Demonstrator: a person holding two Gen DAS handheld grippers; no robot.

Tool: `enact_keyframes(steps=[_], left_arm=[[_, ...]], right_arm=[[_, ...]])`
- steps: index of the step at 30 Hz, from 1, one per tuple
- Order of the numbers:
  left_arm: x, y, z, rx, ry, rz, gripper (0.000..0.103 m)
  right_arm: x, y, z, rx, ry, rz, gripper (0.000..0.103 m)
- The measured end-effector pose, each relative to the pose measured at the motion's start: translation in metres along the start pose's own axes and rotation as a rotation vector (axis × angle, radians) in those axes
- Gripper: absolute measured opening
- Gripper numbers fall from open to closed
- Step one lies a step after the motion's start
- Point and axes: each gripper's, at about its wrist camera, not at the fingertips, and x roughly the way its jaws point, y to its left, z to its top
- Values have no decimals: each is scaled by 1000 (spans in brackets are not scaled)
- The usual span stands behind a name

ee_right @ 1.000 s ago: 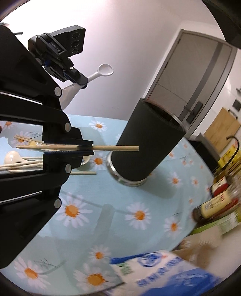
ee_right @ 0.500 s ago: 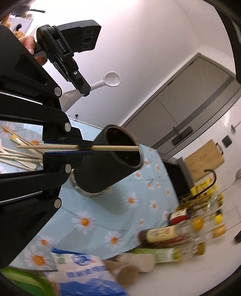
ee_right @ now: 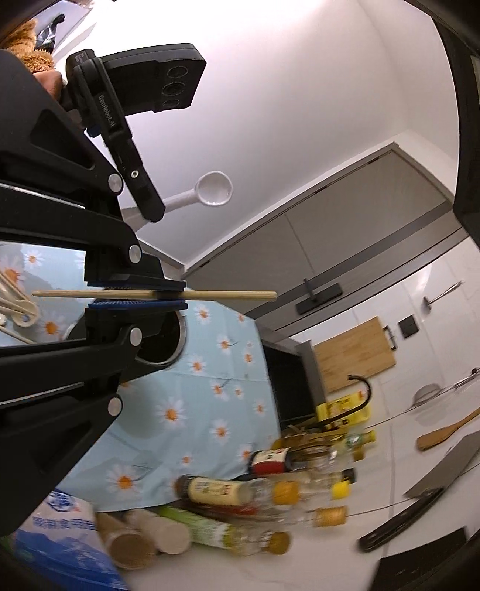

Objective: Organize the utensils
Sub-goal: 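Carry the spoon and chopstick up over the black holder with both tools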

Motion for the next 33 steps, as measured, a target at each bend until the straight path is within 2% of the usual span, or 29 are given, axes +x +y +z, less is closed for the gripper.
enact_keyframes(steps=[9, 17, 26, 33], left_arm=[[19, 4, 20, 45, -65, -17, 5], [32, 7, 29, 88, -115, -37, 5], [54, 16, 19, 90, -89, -51, 5], [65, 22, 11, 85, -40, -17, 5]], right_arm=[[12, 4, 32, -53, -85, -1, 6], [28, 2, 48, -72, -137, -7, 6], [50, -4, 43, -100, -113, -37, 6], [60, -10, 36, -91, -72, -39, 6]])
